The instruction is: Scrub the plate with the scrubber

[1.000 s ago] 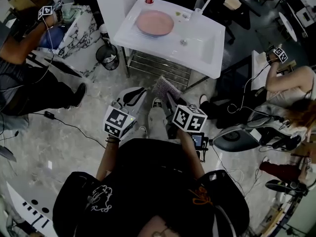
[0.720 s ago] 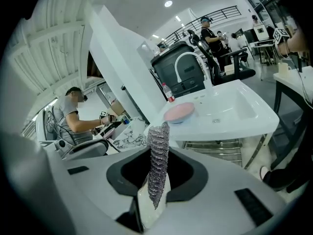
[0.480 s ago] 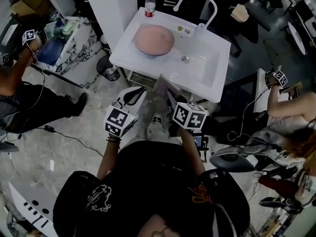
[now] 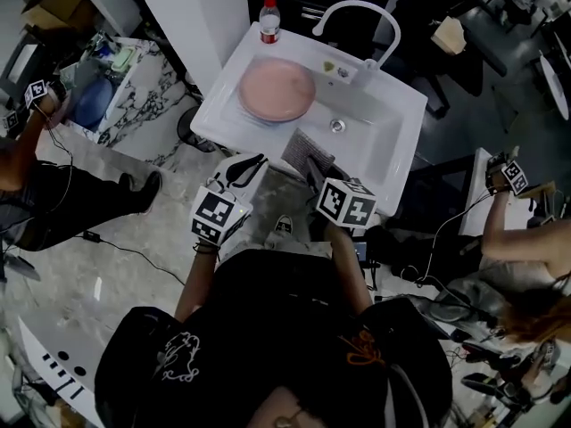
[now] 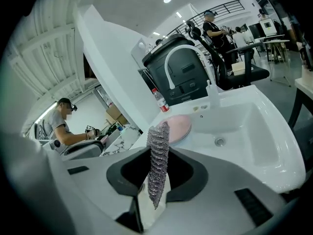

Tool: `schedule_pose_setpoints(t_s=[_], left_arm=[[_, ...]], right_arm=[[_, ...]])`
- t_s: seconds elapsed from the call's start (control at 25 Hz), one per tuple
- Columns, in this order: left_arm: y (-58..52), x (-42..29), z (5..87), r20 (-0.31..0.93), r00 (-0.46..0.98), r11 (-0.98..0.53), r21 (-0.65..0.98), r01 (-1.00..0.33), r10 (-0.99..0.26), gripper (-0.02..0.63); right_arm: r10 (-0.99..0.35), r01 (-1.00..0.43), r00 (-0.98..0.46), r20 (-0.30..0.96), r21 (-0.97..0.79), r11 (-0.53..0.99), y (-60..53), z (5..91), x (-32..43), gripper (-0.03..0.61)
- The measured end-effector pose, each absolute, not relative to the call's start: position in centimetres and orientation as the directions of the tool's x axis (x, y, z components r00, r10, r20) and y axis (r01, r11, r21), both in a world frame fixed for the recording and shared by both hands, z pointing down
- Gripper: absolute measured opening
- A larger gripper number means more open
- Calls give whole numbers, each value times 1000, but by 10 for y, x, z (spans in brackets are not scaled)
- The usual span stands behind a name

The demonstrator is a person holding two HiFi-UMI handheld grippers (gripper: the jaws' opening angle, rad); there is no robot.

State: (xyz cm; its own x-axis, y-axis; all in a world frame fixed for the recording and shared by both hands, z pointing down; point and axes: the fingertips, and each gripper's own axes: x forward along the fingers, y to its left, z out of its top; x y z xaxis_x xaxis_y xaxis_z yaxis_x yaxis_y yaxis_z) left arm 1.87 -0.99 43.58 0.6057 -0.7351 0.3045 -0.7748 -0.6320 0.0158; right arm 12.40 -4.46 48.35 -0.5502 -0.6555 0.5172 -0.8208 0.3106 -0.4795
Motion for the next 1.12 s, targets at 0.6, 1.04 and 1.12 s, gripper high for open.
schedule_pose_setpoints(t_s=[0.6,1.04,1.12], left_arm=[[-31,22,459,396,552,-598,11,-802,-734,41],[-82,2,466,395,578,-618,30,-785,-715,41],[-98,-4,467,393,583,-626,24,-780,-711,41]], right_arm=[[-619,-792,-580,530,-545,275,-76,514,135,80],[-644,-814,-536,546,-535,224,-123,519,131,80],[-649,-818,-529,546,-531,221,-137,520,126,80]])
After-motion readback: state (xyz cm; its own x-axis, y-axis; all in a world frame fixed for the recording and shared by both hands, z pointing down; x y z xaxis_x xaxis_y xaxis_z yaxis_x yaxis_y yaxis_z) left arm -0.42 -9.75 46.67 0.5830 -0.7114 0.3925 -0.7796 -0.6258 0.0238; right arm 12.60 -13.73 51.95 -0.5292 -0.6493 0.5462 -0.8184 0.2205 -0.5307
